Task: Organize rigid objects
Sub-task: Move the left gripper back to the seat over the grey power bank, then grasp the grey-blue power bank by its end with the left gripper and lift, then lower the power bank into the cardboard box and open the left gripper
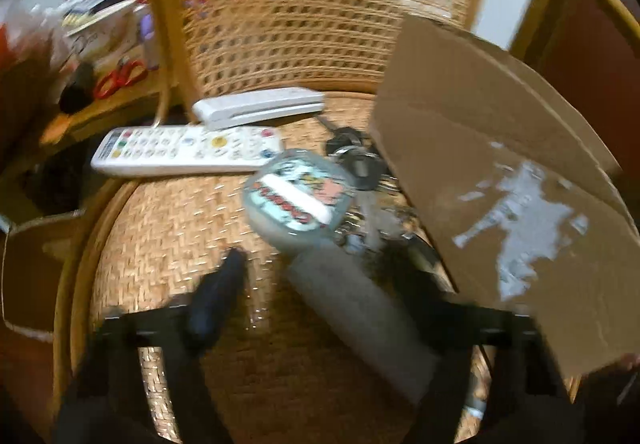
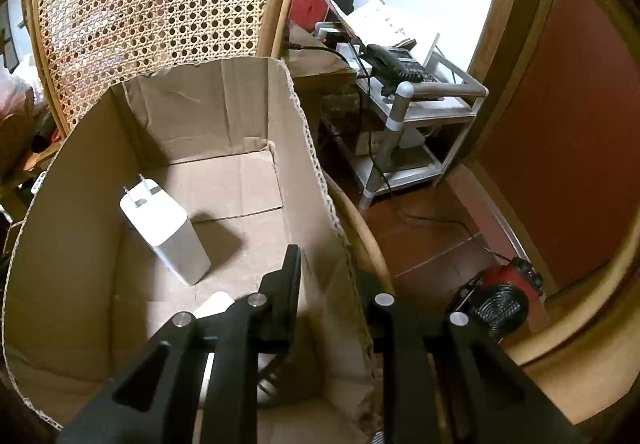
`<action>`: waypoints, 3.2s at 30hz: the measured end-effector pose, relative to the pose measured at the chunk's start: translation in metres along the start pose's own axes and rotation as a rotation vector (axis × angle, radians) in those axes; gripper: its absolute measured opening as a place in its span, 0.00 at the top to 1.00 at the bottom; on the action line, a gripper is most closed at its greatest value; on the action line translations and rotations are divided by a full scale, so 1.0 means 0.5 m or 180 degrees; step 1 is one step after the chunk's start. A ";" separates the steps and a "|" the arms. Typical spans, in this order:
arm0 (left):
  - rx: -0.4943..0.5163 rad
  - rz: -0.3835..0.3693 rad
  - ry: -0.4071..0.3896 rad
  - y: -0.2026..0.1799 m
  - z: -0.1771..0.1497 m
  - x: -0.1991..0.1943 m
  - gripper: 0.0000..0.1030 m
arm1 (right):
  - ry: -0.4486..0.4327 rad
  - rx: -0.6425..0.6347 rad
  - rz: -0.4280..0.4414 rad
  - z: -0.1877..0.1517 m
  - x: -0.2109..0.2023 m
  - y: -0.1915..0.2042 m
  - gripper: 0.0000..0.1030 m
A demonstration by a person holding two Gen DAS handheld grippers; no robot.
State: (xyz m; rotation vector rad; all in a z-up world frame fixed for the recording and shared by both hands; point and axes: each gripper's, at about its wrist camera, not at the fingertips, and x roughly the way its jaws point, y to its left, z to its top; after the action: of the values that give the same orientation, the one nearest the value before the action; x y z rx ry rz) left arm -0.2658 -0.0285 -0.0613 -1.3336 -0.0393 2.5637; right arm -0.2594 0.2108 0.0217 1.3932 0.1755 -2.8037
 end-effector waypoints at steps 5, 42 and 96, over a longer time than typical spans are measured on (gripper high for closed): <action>0.0218 0.0226 -0.0013 -0.021 -0.005 -0.008 0.55 | 0.0005 -0.0014 0.0004 -0.002 -0.001 0.003 0.80; 0.0363 0.0072 -0.0496 -0.037 0.117 -0.136 0.73 | -0.0006 -0.0021 -0.0010 -0.004 -0.001 0.009 0.80; 0.0705 -0.0078 -0.0648 -0.109 0.158 -0.181 0.75 | -0.0017 -0.0041 -0.0023 -0.003 0.000 0.023 0.79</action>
State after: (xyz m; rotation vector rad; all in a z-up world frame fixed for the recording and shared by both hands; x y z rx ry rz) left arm -0.2685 0.0106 0.0649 -0.9852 0.1846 2.5840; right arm -0.2578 0.1996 0.0196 1.3853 0.1985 -2.8065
